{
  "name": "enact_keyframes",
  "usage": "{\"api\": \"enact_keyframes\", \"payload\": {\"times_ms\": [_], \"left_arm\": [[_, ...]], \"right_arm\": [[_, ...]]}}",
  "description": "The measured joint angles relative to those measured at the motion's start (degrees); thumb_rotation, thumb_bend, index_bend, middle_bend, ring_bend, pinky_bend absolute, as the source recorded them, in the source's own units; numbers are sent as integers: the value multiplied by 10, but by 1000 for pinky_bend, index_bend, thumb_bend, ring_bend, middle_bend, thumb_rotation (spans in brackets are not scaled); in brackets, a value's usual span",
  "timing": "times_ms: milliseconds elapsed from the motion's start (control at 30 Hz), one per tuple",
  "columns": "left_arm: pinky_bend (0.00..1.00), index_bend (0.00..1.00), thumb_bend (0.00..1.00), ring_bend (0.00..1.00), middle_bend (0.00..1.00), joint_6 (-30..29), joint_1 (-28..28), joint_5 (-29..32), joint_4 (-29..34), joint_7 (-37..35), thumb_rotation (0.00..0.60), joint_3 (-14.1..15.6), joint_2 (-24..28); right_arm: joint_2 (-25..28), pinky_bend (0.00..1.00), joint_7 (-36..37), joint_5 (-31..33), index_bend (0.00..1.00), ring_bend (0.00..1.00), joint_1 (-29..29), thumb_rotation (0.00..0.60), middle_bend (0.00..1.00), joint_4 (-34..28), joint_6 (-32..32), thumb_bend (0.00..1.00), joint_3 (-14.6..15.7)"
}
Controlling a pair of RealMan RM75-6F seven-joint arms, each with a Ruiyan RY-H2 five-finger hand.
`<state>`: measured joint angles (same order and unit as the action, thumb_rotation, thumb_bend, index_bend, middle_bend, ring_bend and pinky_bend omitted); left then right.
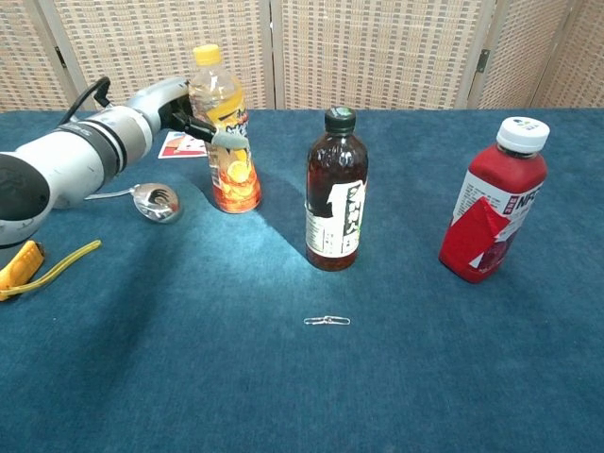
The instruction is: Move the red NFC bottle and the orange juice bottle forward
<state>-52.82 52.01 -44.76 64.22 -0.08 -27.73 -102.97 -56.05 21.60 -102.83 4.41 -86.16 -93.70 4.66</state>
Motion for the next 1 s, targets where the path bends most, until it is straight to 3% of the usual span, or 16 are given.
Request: {"api": "enact_keyframes", "payload": {"times_ms": [367,700,1000], "left_arm": [[203,597,93,336,527,-51,-34,-1,123,45,600,9,56],[203,593,93,336,527,-124,-77,-13,254,114,600,41,114],[203,589,93,336,526,-185,-112,-47,329,152,600,79,136]], "right_arm": [[0,307,-2,-20,183,137,2,600,241,-5,0,46,8],[4,307,8,-38,183,137,4,600,242,-7,-3,45,17],[5,307,8,-55,183,137,1,600,242,-8,-18,46,24]]}}
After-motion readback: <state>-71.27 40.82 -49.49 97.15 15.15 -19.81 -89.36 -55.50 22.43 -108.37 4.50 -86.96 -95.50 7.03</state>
